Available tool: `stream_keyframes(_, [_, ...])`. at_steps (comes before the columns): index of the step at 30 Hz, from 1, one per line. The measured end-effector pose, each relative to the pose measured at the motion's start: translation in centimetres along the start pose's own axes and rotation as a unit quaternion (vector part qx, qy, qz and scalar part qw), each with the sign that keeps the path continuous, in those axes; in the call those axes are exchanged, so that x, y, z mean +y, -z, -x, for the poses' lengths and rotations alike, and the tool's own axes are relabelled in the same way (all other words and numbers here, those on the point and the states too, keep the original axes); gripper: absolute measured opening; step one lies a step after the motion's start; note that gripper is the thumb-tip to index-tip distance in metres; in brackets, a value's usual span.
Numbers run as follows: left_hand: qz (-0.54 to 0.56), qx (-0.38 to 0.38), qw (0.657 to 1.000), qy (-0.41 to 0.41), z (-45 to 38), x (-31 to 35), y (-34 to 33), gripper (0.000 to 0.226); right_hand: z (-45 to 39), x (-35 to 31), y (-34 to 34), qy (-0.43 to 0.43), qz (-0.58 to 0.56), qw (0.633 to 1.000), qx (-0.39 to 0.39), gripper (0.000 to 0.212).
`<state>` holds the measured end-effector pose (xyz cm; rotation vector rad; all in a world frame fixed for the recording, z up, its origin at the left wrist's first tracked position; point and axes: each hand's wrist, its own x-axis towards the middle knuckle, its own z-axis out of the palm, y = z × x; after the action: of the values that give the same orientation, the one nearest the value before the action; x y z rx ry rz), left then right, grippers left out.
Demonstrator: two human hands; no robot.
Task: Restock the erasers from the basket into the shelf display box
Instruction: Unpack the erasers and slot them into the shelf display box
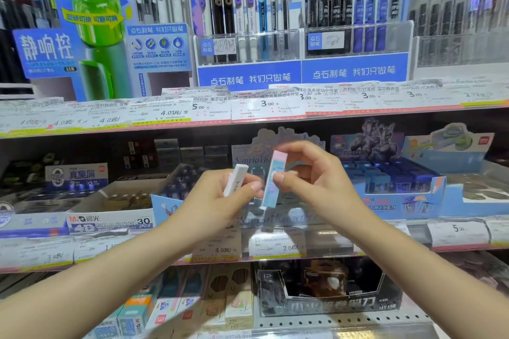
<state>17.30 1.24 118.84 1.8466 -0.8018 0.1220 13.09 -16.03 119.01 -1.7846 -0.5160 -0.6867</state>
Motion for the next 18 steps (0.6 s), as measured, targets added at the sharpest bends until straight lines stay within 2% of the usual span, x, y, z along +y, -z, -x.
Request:
stream_keyframes(2, [-0.113,0.005,0.992,-0.061,-0.3,-0.5,0.7,0.025,-0.7,0.2,0.5,-0.001,0.027,1.000,0.004,0.034])
stream_keyframes(4, [-0.261,0.001,0.957,-0.128,-0.6,-0.9,1.5,0.029,-1.5,0.8,0.9,-0.006,0.063,0.998,0.000,0.037])
stream_keyframes(6, [-0.329,-0.023,0.935,-0.132,-1.0,-1.1,2.1,0.032,-2.0,1.5,1.1,-0.014,0.084,0.996,-0.006,0.038])
stream_keyframes(9, [-0.404,-0.067,0.907,-0.095,-1.3,-1.2,2.3,0.049,-2.4,2.2,1.2,-0.018,0.101,0.995,-0.021,0.038])
stream_keyframes(12, [-0.428,-0.090,0.896,-0.072,-1.3,-1.3,2.3,0.055,-2.4,2.8,1.2,-0.030,0.096,0.994,-0.036,0.039])
stream_keyframes(18, [-0.388,-0.105,0.914,-0.059,-1.6,-1.3,2.7,0.053,-1.9,4.1,1.2,-0.034,0.085,0.994,-0.055,0.037])
